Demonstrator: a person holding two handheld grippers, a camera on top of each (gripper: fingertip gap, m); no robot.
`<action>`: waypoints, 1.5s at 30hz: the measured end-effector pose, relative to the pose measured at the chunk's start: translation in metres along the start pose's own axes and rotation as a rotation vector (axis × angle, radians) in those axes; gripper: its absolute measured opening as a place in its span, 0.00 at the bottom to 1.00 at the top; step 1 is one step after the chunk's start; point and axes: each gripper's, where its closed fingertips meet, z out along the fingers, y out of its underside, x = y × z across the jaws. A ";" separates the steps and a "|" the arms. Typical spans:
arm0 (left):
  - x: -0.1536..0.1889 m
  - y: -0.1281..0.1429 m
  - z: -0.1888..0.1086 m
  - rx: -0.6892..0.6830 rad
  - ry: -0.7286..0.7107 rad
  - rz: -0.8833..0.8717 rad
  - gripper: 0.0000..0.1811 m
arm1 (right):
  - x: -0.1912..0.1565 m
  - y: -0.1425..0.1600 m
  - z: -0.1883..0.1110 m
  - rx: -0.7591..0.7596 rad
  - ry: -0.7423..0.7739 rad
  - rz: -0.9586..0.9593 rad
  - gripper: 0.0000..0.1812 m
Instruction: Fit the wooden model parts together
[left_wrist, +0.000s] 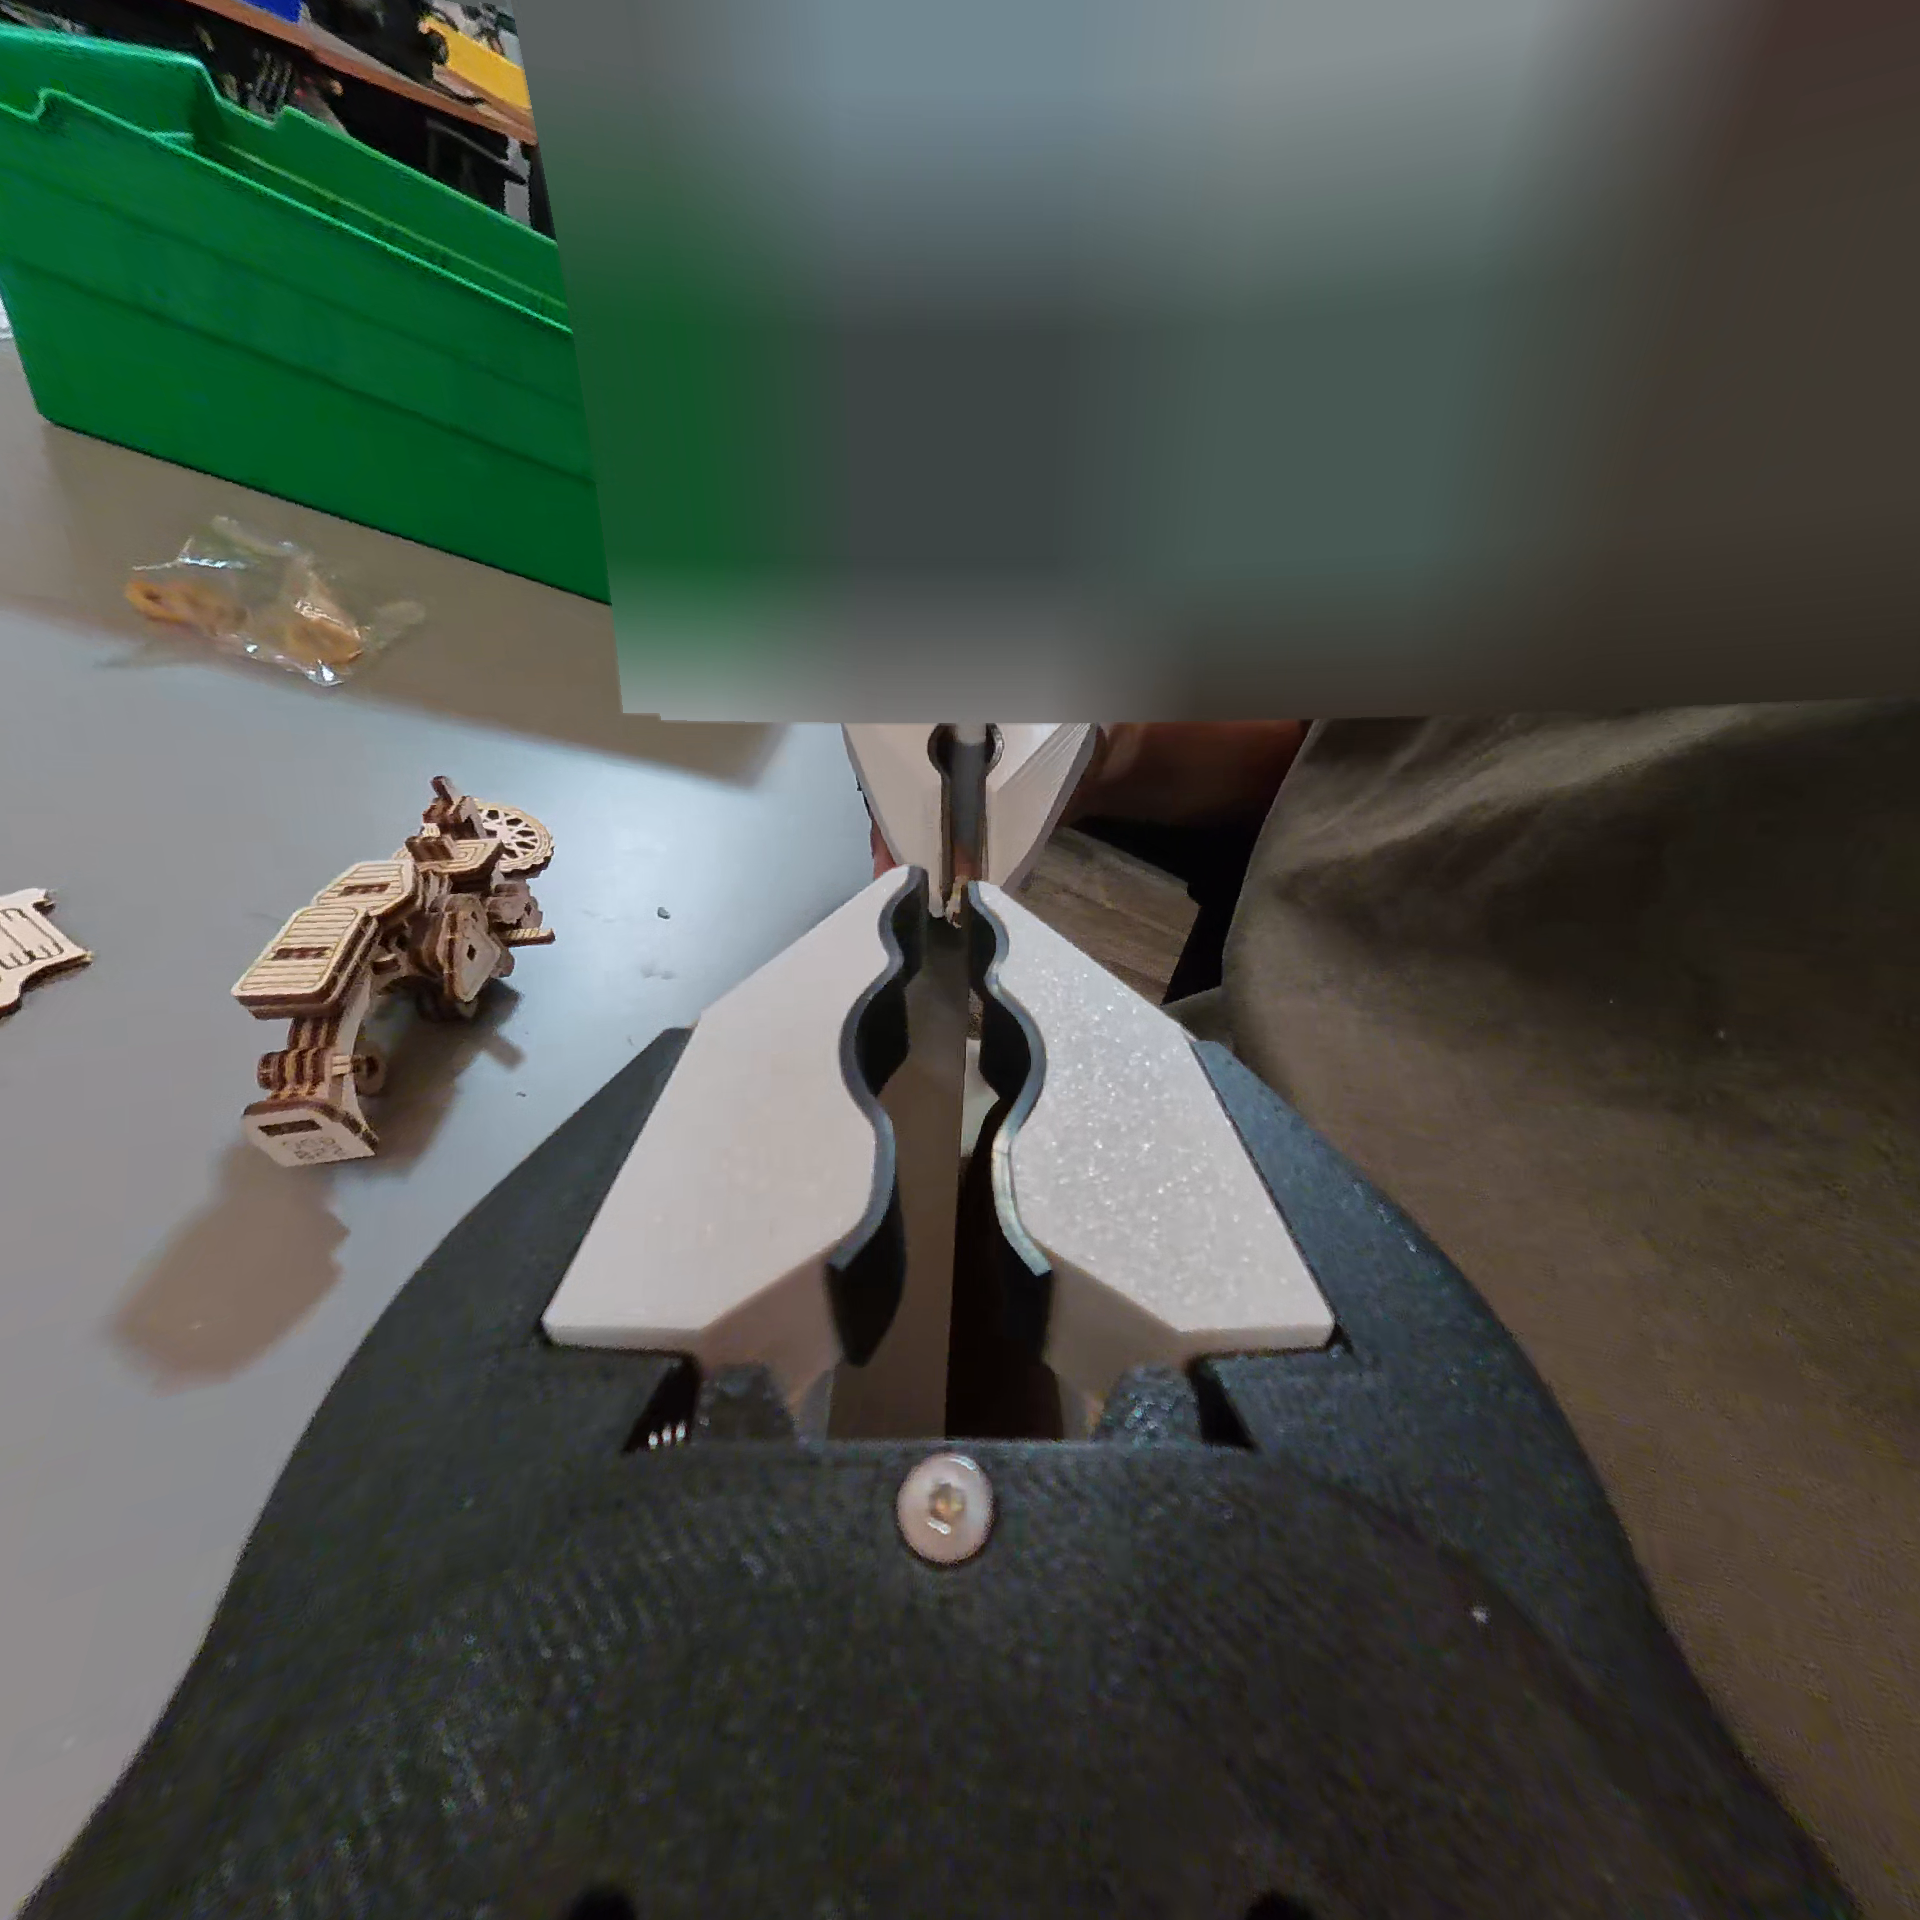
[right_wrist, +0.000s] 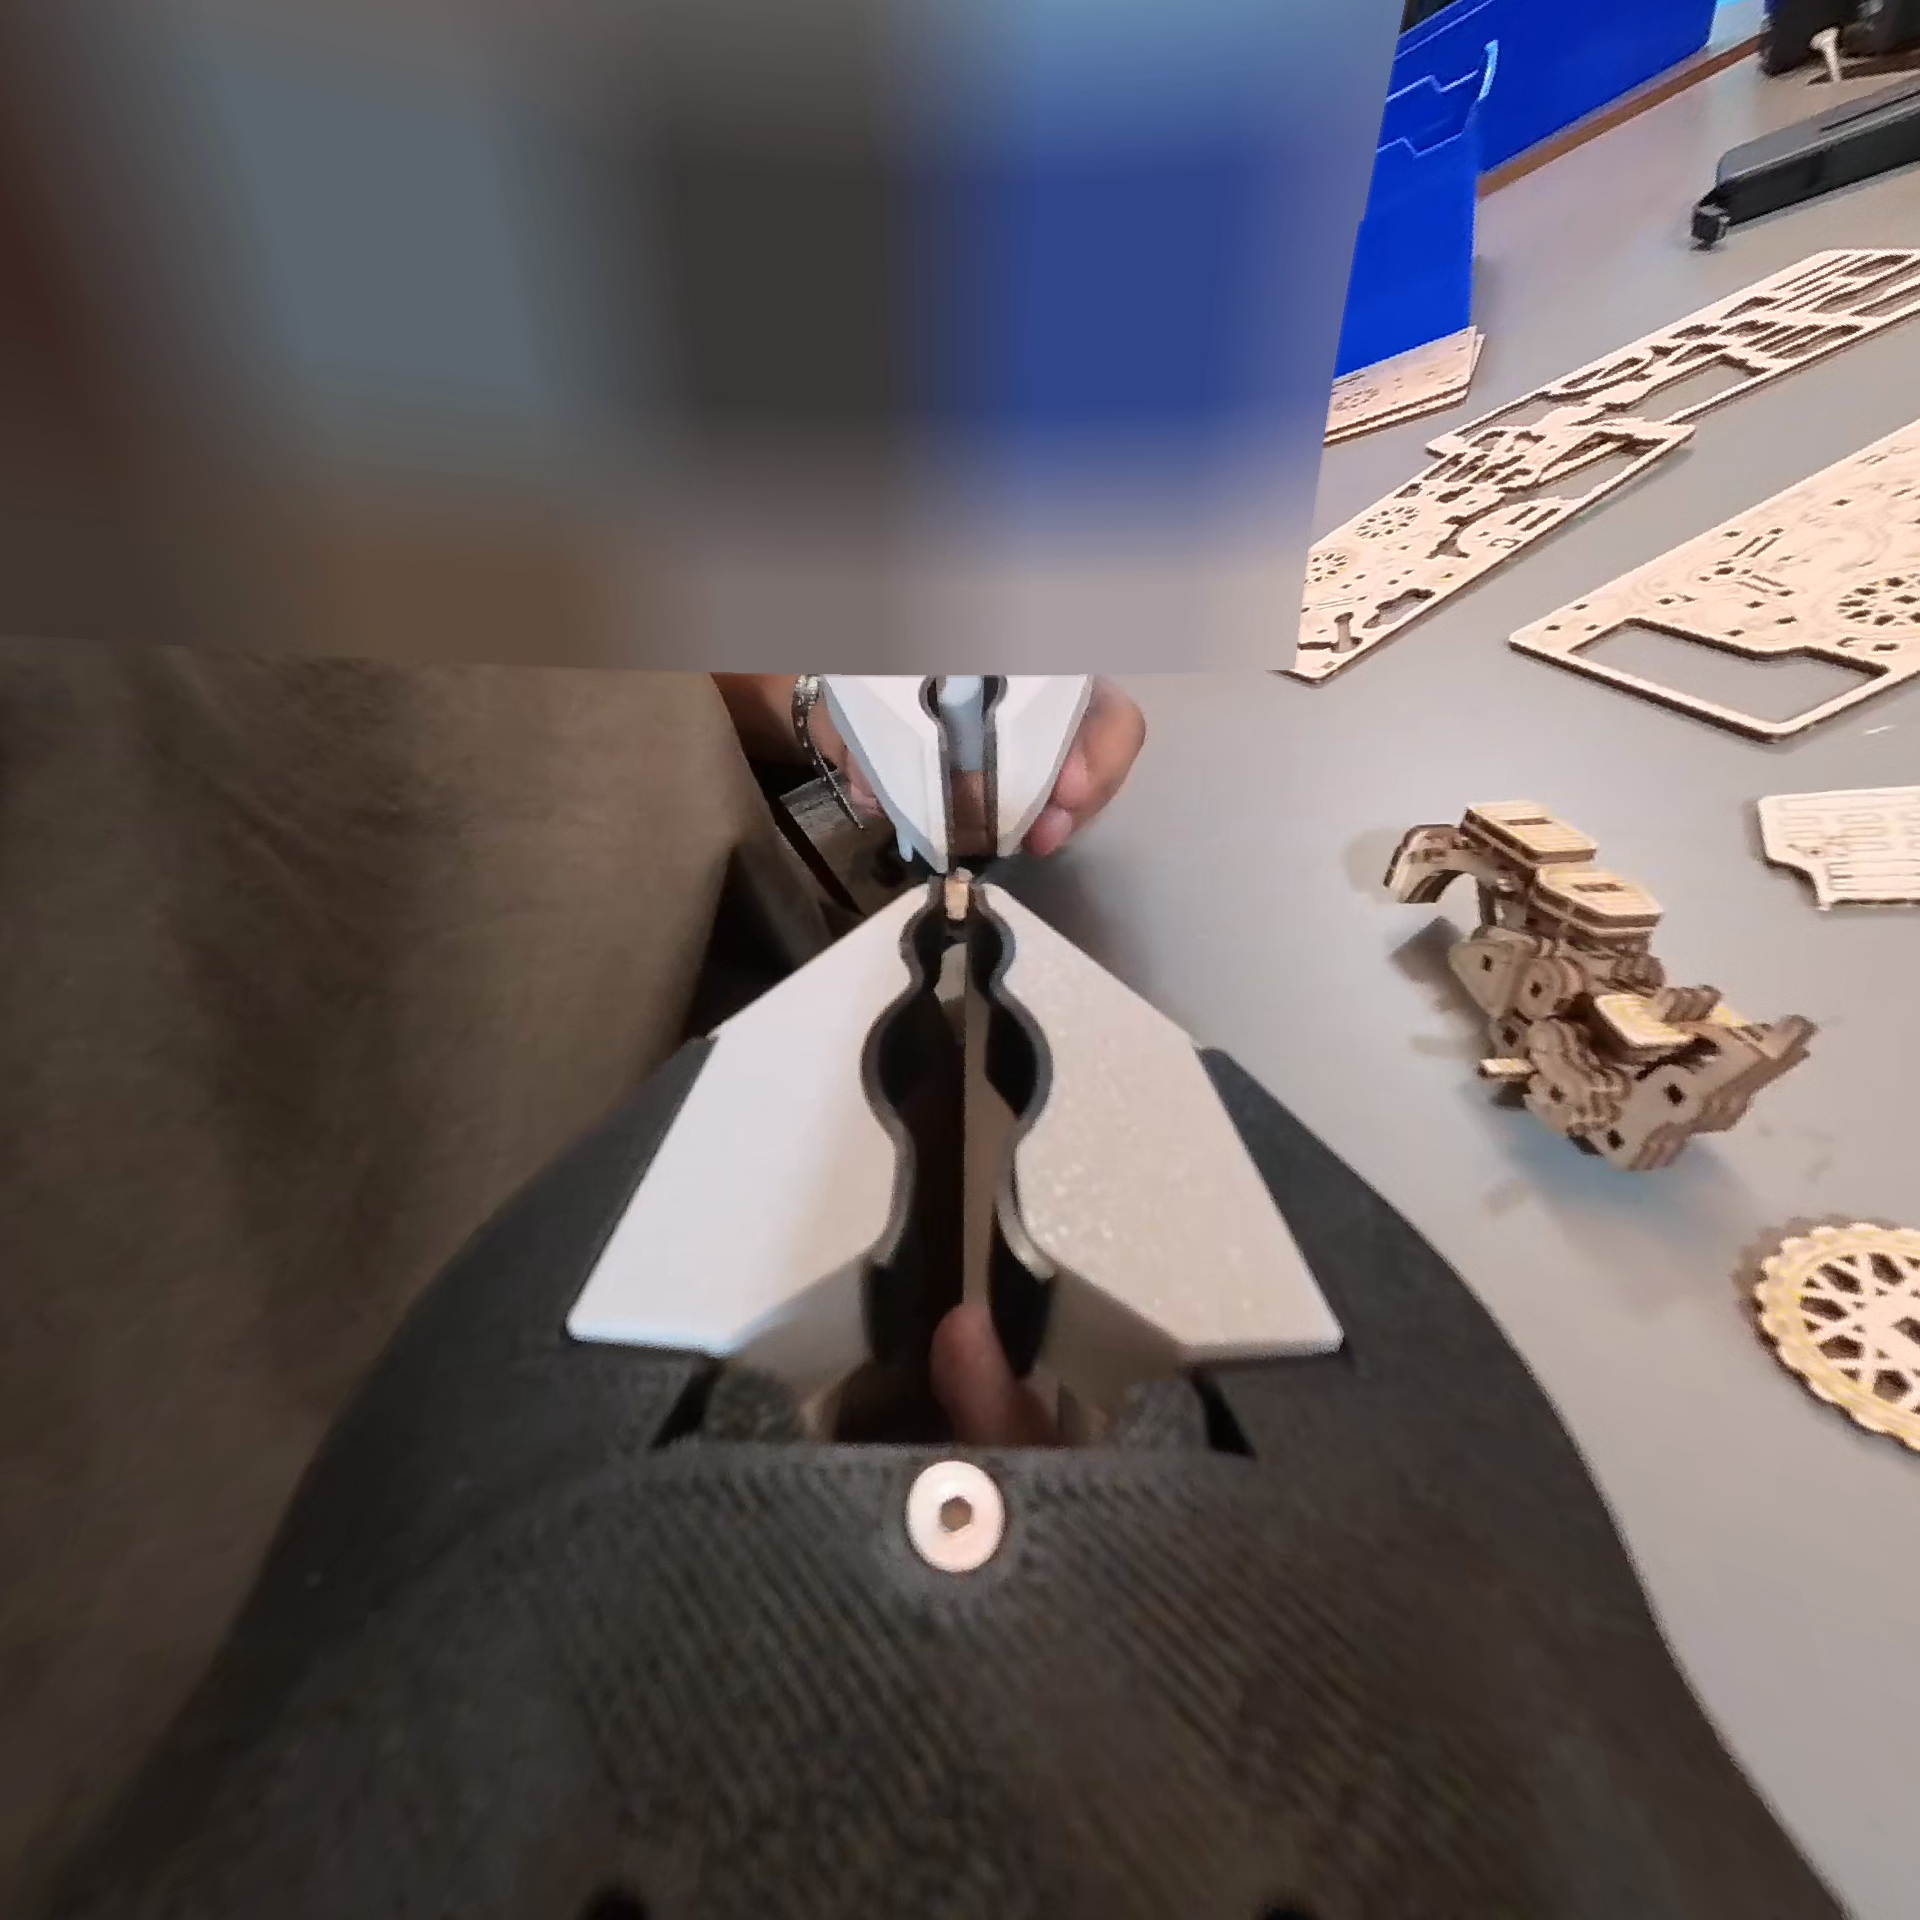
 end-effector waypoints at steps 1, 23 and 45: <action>0.001 0.000 0.000 0.000 0.003 0.000 0.03 | 0.000 0.000 0.000 0.001 -0.003 0.001 0.01; 0.006 0.002 0.001 -0.018 0.030 0.002 0.02 | -0.002 -0.005 0.000 0.024 -0.019 0.014 0.01; 0.006 -0.004 0.000 0.025 0.055 -0.085 0.05 | 0.002 -0.004 0.000 0.010 0.024 -0.013 0.02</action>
